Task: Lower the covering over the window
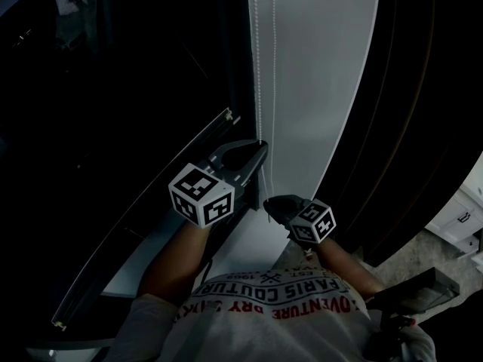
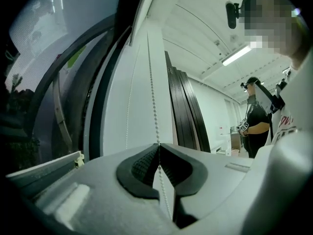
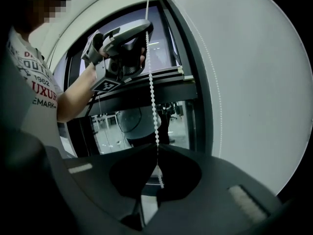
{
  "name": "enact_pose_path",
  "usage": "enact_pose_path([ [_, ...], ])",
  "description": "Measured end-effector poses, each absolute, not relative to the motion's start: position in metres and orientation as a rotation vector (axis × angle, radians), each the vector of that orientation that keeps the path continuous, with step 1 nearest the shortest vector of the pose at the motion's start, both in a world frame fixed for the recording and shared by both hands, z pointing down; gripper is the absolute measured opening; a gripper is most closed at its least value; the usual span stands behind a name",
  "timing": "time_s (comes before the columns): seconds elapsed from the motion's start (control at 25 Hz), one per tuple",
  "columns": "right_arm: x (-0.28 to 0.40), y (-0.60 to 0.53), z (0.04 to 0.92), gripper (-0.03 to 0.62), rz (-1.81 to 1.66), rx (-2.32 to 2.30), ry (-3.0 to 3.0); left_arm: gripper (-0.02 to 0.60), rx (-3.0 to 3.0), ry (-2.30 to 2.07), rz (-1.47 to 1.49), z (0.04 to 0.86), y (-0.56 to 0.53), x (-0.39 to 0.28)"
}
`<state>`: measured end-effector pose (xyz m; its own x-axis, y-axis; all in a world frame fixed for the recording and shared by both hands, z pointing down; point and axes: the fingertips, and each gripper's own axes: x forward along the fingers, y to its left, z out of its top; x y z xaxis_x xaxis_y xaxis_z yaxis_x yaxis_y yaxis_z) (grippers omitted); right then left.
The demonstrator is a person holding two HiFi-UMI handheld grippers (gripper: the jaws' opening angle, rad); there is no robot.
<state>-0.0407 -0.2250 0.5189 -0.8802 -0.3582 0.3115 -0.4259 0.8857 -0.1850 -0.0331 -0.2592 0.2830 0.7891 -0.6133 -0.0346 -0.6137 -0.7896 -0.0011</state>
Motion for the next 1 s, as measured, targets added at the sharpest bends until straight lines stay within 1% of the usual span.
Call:
enact_pose_path([
  [0.04,-0.038,-0.224,0.521,0.009,0.363,0.583,-2.779,0.012,-2.948,1.025,0.045,0.284,-0.260,-0.035],
  [0.08,-0.034,-0.223,0.522,0.037,0.354,0.579,-2.769,0.012,-2.942,1.033,0.045,0.283,-0.259,-0.036],
  [0.12,-0.030,-0.221,0.522,0.085,0.345,0.577,-2.761,0.012,-2.941,1.039,0.051,0.282,-0.258,-0.038],
  [0.16,-0.027,-0.220,0.520,0.112,0.344,0.579,-2.760,0.012,-2.940,1.044,0.060,0.280,-0.257,-0.040],
  [0.28,-0.016,-0.221,0.507,0.127,0.396,0.609,-2.796,0.011,-2.929,1.059,0.029,0.285,-0.256,-0.043],
  [0.4,-0.004,-0.225,0.491,0.129,0.416,0.639,-2.835,0.011,-2.954,1.070,-0.083,0.319,-0.256,-0.040],
  [0.56,0.009,-0.234,0.453,0.124,0.383,0.694,-2.916,0.012,-3.006,1.098,-0.068,0.348,-0.259,-0.040],
  [0.72,0.012,-0.236,0.410,0.124,0.307,0.699,-3.000,0.012,-3.014,1.092,-0.154,0.376,-0.257,-0.038],
  [1.0,0.004,-0.240,0.342,0.121,0.189,0.655,-3.086,0.012,-3.113,1.133,-0.365,0.461,-0.251,-0.039],
])
